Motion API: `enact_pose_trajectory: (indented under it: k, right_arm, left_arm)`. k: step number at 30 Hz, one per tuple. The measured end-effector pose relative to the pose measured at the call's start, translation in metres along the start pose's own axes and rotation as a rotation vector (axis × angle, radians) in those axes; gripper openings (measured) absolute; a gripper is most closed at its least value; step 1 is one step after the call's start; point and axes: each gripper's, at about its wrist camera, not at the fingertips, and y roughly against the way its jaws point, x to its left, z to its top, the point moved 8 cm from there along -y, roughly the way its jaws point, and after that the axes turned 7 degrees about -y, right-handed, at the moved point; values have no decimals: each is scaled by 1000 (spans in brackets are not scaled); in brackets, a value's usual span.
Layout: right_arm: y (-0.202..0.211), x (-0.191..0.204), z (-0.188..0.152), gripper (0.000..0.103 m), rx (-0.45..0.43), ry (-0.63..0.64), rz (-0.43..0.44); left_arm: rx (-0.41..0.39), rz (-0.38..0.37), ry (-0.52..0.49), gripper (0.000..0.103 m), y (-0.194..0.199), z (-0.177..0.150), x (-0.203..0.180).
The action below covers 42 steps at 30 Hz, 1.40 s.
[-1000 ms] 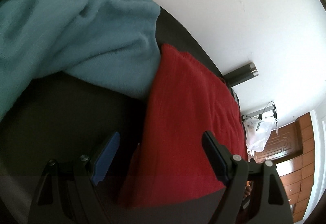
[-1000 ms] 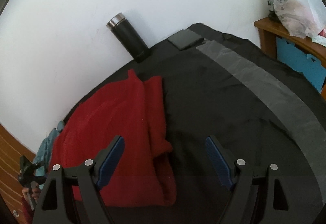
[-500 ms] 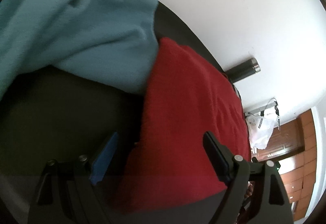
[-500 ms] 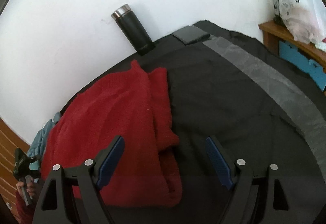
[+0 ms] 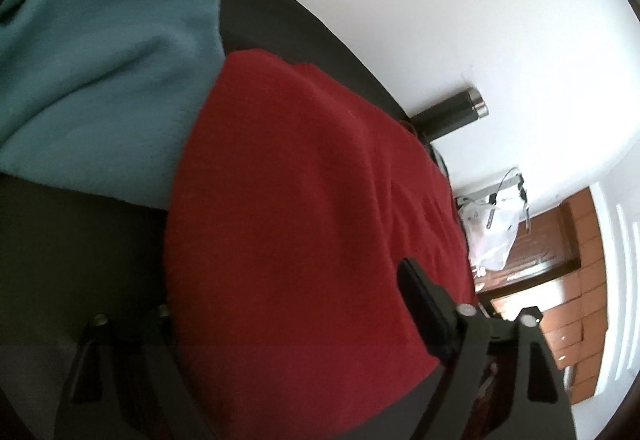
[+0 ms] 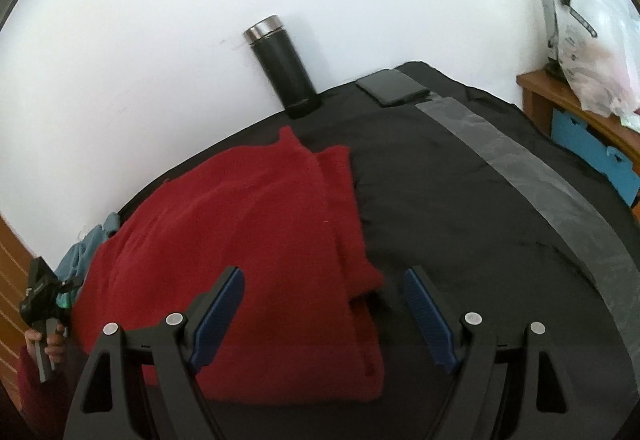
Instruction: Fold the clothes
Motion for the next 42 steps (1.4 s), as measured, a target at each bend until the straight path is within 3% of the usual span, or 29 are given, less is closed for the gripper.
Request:
enact_pose_trajectory:
  k: [3, 6, 14, 18, 23, 27, 29, 30, 31, 32, 34, 38, 42]
  right_arm:
    - [-3, -12, 6, 84, -1, -39, 3]
    - [-11, -22, 12, 84, 26, -79, 40]
    - [-47, -12, 25, 85, 143, -101, 165]
    - [-60, 17, 16, 85, 255, -57, 294]
    - [-57, 38, 10, 86, 324, -59, 438]
    - [-66, 42, 9, 85, 361, -48, 435]
    - [-73, 42, 9, 77, 366, -36, 406]
    - [-77, 43, 10, 68, 372, -43, 402]
    - [-83, 44, 9, 49, 381, -51, 389]
    - [-86, 46, 9, 37, 384, -60, 389]
    - [-82, 51, 10, 28, 365, -83, 435]
    - [-49, 71, 28, 25, 261, -143, 625]
    - [-15, 110, 56, 24, 158, -140, 765]
  left_arm:
    - [13, 26, -5, 41, -4, -2, 5]
    - [12, 20, 18, 34, -4, -3, 11]
    - [40, 44, -7, 34, -4, -7, 9]
    - [57, 40, -9, 34, -4, -8, 10]
    - [81, 49, -29, 35, -4, -11, 9]
    - [97, 67, -53, 35, -7, -10, 5]
    - [103, 79, -65, 35, -8, -10, 3]
    - [105, 84, -67, 35, -9, -10, 2]
    - [106, 86, -64, 33, -9, -10, 2]
    - [105, 77, -54, 31, -8, -10, 2]
    - [102, 59, -34, 26, -7, -11, 1]
    - [72, 0, -12, 22, 4, -4, -13]
    - [22, -56, -57, 21, 19, 14, -47]
